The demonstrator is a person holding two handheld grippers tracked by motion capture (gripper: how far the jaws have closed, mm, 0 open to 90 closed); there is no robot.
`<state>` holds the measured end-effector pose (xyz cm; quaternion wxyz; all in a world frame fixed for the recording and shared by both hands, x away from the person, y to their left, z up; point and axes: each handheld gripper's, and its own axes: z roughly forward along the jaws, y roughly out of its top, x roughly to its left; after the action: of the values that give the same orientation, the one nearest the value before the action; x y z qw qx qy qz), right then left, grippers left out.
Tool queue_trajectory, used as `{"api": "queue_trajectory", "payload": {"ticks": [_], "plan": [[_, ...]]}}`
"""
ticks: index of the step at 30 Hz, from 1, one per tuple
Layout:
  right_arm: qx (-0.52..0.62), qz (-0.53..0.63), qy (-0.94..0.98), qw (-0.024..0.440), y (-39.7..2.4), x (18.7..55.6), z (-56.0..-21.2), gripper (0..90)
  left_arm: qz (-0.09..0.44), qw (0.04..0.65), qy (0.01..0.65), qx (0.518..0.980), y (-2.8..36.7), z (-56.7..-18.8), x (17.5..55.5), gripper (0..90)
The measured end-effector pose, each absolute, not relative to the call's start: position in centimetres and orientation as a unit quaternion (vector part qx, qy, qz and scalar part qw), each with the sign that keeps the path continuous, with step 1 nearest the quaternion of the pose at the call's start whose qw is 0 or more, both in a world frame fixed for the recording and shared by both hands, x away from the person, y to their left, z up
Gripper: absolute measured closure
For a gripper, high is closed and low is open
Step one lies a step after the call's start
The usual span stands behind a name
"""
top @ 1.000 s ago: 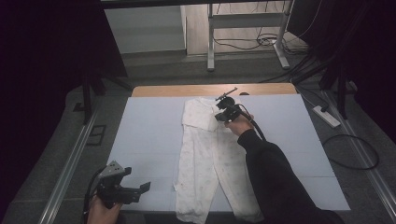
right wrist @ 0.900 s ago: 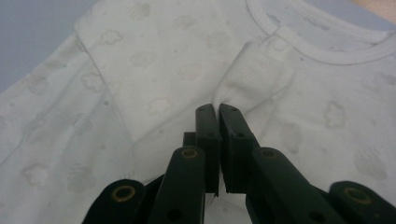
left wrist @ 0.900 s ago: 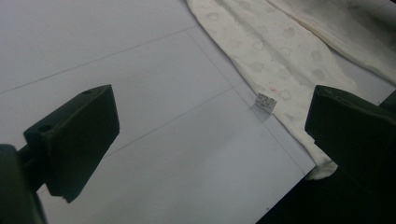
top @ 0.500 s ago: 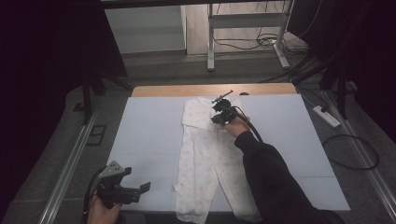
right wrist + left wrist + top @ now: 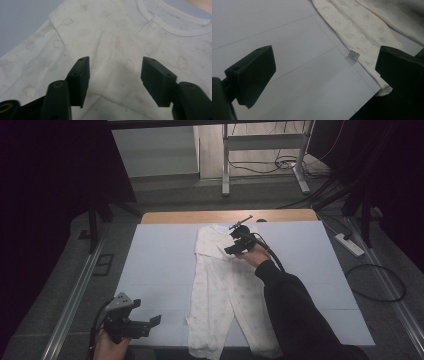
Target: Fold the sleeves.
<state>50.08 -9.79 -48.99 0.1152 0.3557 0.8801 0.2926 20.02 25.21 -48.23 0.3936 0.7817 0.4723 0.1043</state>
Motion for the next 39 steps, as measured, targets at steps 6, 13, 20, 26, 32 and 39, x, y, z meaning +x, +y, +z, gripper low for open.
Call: {"api": "queue_trajectory", "payload": {"ticks": [6, 13, 20, 26, 32, 39], "plan": [[0.349, 0.299, 0.882, 0.104, -10.1, 49.5, -49.0, 26.7, 0.104, 0.394, 0.473, 0.781, 25.2, -48.2, 20.1, 2.6], [0.343, 0.297, 0.886, 0.097, -10.3, 49.1, -48.9, 17.2, 0.103, 0.394, 0.471, 0.782, 25.2, -48.2, 20.1, 2.6], [0.338, 0.293, 0.89, 0.086, -10.7, 48.7, -49.0, 12.0, 0.103, 0.394, 0.471, 0.782, 25.2, -48.2, 20.1, 2.6], [0.342, 0.301, 0.887, 0.074, -11.2, 48.4, -49.1, 10.0, 0.103, 0.393, 0.471, 0.783, 25.2, -48.2, 20.1, 2.6], [0.342, 0.298, 0.888, 0.072, -11.6, 47.8, -48.9, 5.4, 0.103, 0.393, 0.471, 0.783, 25.2, -48.2, 20.2, 2.6], [0.336, 0.299, 0.89, 0.073, -12.1, 46.9, -48.9, 2.0, 0.103, 0.394, 0.472, 0.782, 25.2, -48.2, 20.1, 2.6]]}}
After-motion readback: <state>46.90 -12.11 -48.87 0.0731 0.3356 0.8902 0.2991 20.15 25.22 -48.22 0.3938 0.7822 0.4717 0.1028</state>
